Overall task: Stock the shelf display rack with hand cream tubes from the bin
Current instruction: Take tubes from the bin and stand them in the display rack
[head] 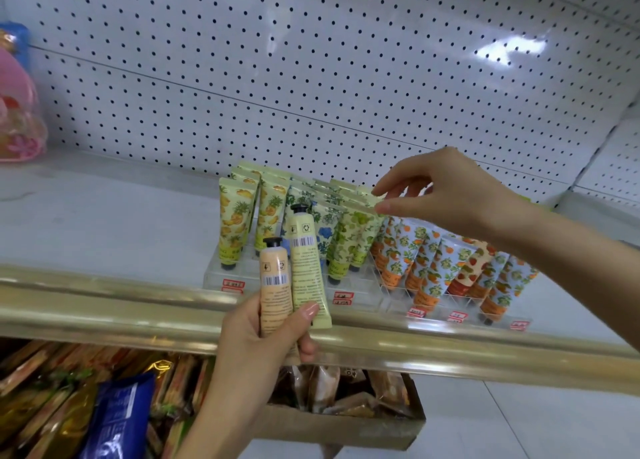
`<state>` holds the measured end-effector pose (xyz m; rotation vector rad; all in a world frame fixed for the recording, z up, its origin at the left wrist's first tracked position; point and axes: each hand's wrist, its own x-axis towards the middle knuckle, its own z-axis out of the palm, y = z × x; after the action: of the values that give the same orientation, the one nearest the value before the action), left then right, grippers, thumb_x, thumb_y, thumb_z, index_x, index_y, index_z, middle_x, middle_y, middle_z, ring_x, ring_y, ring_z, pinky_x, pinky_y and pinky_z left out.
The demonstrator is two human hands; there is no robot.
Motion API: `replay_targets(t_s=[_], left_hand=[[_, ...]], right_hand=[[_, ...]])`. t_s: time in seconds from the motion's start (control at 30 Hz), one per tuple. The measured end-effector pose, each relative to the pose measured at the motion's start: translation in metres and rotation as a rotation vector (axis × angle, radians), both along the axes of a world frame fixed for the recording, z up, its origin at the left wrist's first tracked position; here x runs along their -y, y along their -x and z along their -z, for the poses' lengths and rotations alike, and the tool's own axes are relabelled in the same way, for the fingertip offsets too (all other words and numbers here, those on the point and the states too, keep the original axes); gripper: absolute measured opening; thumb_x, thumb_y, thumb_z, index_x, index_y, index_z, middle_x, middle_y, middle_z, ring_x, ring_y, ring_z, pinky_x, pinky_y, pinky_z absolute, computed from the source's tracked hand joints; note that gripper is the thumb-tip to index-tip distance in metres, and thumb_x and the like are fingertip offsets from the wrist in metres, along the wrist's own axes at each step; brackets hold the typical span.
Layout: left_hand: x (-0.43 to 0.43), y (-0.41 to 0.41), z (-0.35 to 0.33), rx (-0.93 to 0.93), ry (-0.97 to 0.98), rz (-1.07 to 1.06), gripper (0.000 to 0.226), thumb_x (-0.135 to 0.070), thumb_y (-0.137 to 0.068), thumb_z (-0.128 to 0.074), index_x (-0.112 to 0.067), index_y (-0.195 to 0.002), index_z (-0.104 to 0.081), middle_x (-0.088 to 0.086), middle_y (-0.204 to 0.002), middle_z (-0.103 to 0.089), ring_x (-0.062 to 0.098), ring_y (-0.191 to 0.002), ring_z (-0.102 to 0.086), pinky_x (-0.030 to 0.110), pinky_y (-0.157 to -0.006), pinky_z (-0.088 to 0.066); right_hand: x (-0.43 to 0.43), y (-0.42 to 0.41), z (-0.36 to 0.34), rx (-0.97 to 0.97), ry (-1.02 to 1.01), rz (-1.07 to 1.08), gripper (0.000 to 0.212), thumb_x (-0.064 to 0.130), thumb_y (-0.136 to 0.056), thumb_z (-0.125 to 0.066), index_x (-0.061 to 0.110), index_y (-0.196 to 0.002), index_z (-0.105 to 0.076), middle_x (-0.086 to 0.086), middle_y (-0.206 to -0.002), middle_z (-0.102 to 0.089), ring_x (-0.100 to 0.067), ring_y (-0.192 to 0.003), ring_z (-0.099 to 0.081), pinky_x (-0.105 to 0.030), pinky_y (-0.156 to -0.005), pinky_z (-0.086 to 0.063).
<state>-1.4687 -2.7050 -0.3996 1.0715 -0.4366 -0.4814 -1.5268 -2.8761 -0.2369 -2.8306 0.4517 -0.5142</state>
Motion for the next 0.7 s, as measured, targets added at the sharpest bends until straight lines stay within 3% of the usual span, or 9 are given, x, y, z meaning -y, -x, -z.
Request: replay_targets(t_s=[0.1,0.2,0.37,0.53,0.63,0.7], left_hand=[[-0.001,0.004,-0.002,0.005,0.012,0.04,0.028,-0.03,-0.055,-0.071,-0.018,-0.08,-0.073,0.007,-0.049,-0.056,0.013,-0.042,-0.05,0.022,-0.046,-0.05],[0.0,0.012,-0.005,0.006,0.024,0.082,0.032,-0.034,-0.052,-0.072,-0.021,-0.08,-0.074,0.009,-0.048,-0.053,0.012,-0.04,-0.048,0.022,-0.045,-0.048],[0.002,0.023,-0.008,-0.028,0.034,0.152,0.033,-0.026,-0.056,-0.071,-0.009,-0.084,-0.069,0.013,-0.046,-0.049,0.015,-0.038,-0.043,0.022,-0.039,-0.043],[0.005,0.024,-0.006,-0.002,0.051,0.192,0.024,-0.026,-0.056,-0.072,-0.013,-0.076,-0.072,0.016,-0.046,-0.049,0.016,-0.036,-0.043,0.023,-0.039,-0.042],[0.008,0.026,-0.004,0.019,0.019,0.174,0.025,-0.025,-0.059,-0.069,-0.01,-0.078,-0.07,0.019,-0.051,-0.056,0.015,-0.036,-0.044,0.023,-0.039,-0.043],[0.01,0.025,-0.003,0.057,-0.02,0.127,0.03,-0.024,-0.064,-0.064,-0.005,-0.087,-0.065,0.014,-0.059,-0.066,0.013,-0.037,-0.046,0.022,-0.039,-0.043]], right_hand=[[-0.021,0.018,0.01,0.0,-0.225,-0.082,0.011,0.036,-0.078,-0.07,0.027,-0.082,-0.074,0.007,-0.072,-0.069,0.003,-0.06,-0.056,-0.009,-0.057,-0.042],[-0.039,0.028,0.035,-0.053,-0.403,-0.133,0.02,0.041,-0.08,-0.064,0.023,-0.08,-0.074,-0.01,-0.079,-0.069,-0.007,-0.064,-0.055,-0.023,-0.06,-0.044],[-0.046,0.034,0.061,-0.052,-0.705,-0.155,0.022,0.036,-0.087,-0.057,0.023,-0.083,-0.075,0.01,-0.074,-0.069,0.004,-0.069,-0.056,-0.014,-0.063,-0.047],[-0.045,0.04,0.078,0.022,-0.872,-0.16,0.029,0.039,-0.087,-0.055,0.016,-0.087,-0.072,-0.009,-0.094,-0.07,-0.015,-0.087,-0.061,-0.033,-0.081,-0.047],[-0.042,0.044,0.081,0.077,-0.943,-0.154,0.042,0.042,-0.083,-0.055,0.005,-0.097,-0.065,-0.011,-0.098,-0.071,-0.021,-0.096,-0.066,-0.036,-0.092,-0.049],[-0.039,0.047,0.077,0.12,-1.01,-0.154,0.044,0.041,-0.08,-0.056,0.002,-0.1,-0.06,-0.01,-0.096,-0.073,-0.019,-0.095,-0.069,-0.033,-0.091,-0.051]])
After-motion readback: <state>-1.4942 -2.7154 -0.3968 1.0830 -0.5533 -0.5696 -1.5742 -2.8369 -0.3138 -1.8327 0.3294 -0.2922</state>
